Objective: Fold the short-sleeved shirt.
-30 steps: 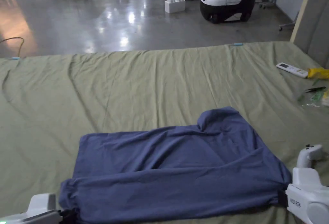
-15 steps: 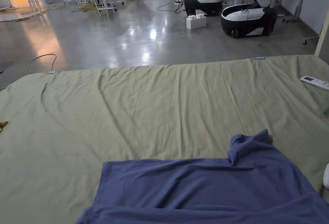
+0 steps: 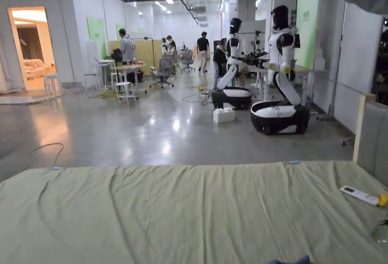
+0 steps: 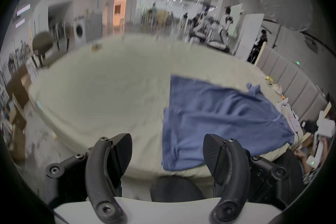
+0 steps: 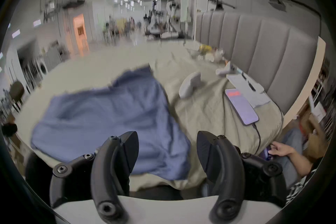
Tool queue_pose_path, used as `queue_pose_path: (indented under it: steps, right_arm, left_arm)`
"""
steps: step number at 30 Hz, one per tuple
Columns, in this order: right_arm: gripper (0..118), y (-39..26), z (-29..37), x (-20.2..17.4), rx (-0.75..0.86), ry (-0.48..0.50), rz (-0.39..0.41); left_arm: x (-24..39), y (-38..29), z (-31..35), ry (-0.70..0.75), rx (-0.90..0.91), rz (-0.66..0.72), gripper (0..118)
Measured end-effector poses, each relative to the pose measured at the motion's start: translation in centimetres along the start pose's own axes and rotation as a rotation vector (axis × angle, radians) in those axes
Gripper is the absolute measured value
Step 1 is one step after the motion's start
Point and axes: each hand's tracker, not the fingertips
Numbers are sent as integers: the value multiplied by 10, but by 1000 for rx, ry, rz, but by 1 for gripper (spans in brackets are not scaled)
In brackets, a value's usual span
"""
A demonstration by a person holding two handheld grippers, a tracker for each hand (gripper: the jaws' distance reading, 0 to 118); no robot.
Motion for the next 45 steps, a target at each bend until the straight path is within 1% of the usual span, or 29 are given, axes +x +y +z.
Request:
queue_pose_path:
  steps: [1,3,7,10,12,13,14,15,16,17,18,19,20,22,23,24,25,26,28,29,30,31,33,36,38,39,40,43,45]
  right_arm:
    - [70,14,25,-12,56,41,-18]
    - [71,28,51,-23,154,109,-16]
    - [71,55,98,-57,349,151,49]
    - [71,67,116,-75,458,197,107]
    - [71,74,125,-85,510,219,153]
    - [71,76,122,-86,505,248,151]
    - [69,77,122,-90,488,247,143]
    - [65,77,122,-93,466,247,130]
    - [55,76,124,-96,477,243,133]
    - [37,78,127,-98,543,237,163]
    - [20,80,130,-100,584,236,186]
    - [11,78,127,-101,521,254,126]
    - [7,79,127,-101,534,250,137]
    - [0,80,124,-101,494,261,125]
    - [0,78,123,-103,492,229,118]
    - [0,82,125,-104,557,214,170]
    - [0,79,122,-101,514,234,142]
    - [0,76,118,-100,449,257,79]
    - [0,79,119,-100,487,256,114]
    - [0,77,118,-99,451,258,94]
    - [0,76,118,-101,465,238,108]
    - [0,78,118,-102,491,236,147]
    - [0,73,115,-101,441,255,113]
    - [0,68,117,-104,440,269,140]
    - [0,65,117,-105,484,277,185]
    - [0,61,110,-106,414,301,147]
    - [0,62,105,-106,421,295,161]
    - [0,55,83,-107,340,285,146]
    - [0,50,69,-104,289,285,125]
  left_arm:
    - [9,12,19,8,68,-31,82]
    - [25,31,51,3,192,-68,82]
    - [61,63,105,-66,404,-164,82]
    - [78,75,121,-75,497,-260,82]
    - [84,83,122,-98,502,-178,82]
    - [86,86,123,-136,491,-131,82]
    - [87,87,124,-169,477,-99,81]
    - [90,86,127,-172,490,-99,80]
    - [95,84,131,-161,513,-118,77]
    - [98,81,134,-148,551,-148,66]
    - [101,82,137,-137,548,-158,50]
    - [102,82,138,-134,540,-165,24]
    - [103,81,139,-138,538,-175,0]
    - [105,80,139,-124,548,-189,0]
    - [103,84,137,-142,520,-195,0]
    - [103,85,136,-140,517,-194,0]
    - [102,85,134,-123,529,-186,0]
    - [102,83,134,-133,515,-173,0]
    - [97,85,132,-136,519,-123,0]
    - [95,86,131,-142,523,-111,0]
    - [96,86,131,-152,510,-117,0]
    - [97,84,129,-147,507,-119,0]
    - [95,83,124,-161,483,-126,0]
    - [93,84,113,-181,412,-99,0]
    - [89,83,99,-165,360,-96,0]
    - [87,83,91,-163,338,-96,0]
    - [86,83,81,-169,308,-92,0]
    - [80,89,38,-198,219,-77,0]
    - [80,93,0,-173,142,-70,0]
